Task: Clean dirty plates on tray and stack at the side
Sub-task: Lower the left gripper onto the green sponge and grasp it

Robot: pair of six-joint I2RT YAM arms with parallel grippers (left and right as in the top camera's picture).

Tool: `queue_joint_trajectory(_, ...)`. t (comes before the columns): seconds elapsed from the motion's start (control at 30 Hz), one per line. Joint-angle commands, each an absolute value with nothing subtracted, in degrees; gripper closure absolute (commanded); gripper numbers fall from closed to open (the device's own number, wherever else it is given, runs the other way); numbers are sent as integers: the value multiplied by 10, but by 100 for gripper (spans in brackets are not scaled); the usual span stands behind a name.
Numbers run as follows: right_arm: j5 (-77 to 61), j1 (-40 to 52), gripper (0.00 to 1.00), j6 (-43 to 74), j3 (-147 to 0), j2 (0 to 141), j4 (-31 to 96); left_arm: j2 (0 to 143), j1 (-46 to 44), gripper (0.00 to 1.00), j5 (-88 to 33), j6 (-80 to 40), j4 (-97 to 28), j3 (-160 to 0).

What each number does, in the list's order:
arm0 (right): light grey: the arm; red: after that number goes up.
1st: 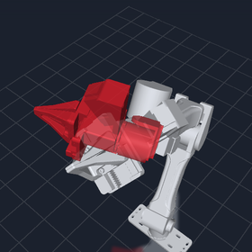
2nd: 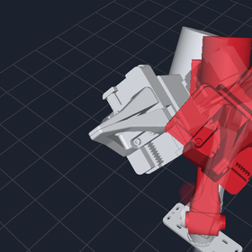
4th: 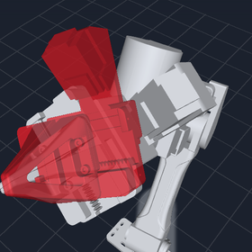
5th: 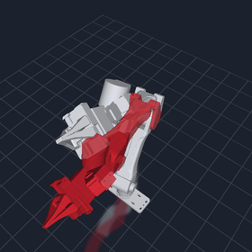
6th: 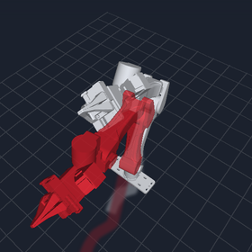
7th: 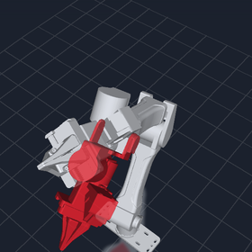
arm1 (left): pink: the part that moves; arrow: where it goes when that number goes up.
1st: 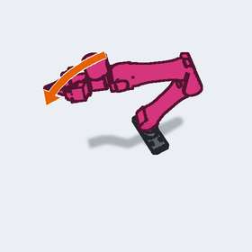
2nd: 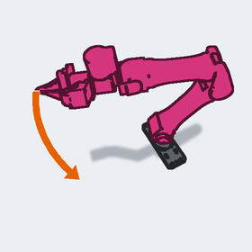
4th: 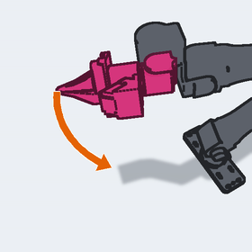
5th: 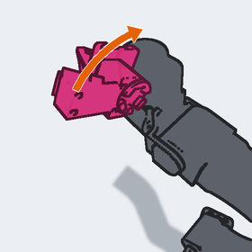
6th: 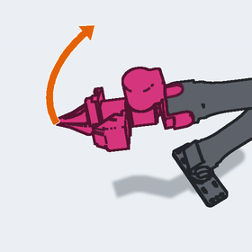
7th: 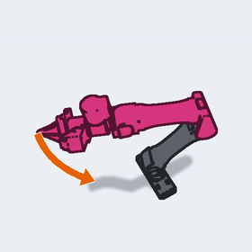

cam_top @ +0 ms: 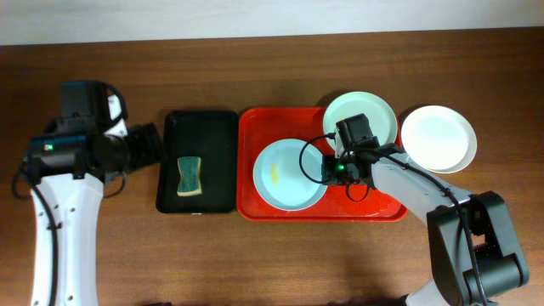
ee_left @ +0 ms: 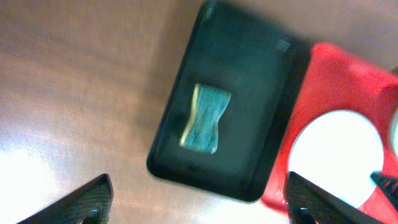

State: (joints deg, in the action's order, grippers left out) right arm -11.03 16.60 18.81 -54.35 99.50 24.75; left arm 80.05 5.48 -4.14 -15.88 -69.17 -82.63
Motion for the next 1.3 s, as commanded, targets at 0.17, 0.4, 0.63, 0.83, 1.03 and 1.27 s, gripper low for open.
queue_joint_trajectory(0.17,-114,169,96,184,-543,997,247,804,-4,30,-51,-154,-546,-603)
queue_joint_trajectory(0.4,-114,169,96,184,-543,997,246,805,-63,39,-51,-136,-423,-543)
queue_joint_trajectory(0.63,-114,169,96,184,-543,997,246,873,-78,57,-38,-93,-422,-607)
queue_joint_trajectory(0.83,-114,169,96,184,-543,997,246,937,-78,59,53,-93,-486,-689)
queue_joint_trajectory(1.03,-114,169,96,184,-543,997,246,995,-74,59,54,-93,-485,-674)
queue_joint_trajectory(1.27,-114,169,96,184,-543,997,246,1050,-72,67,54,-94,-471,-674)
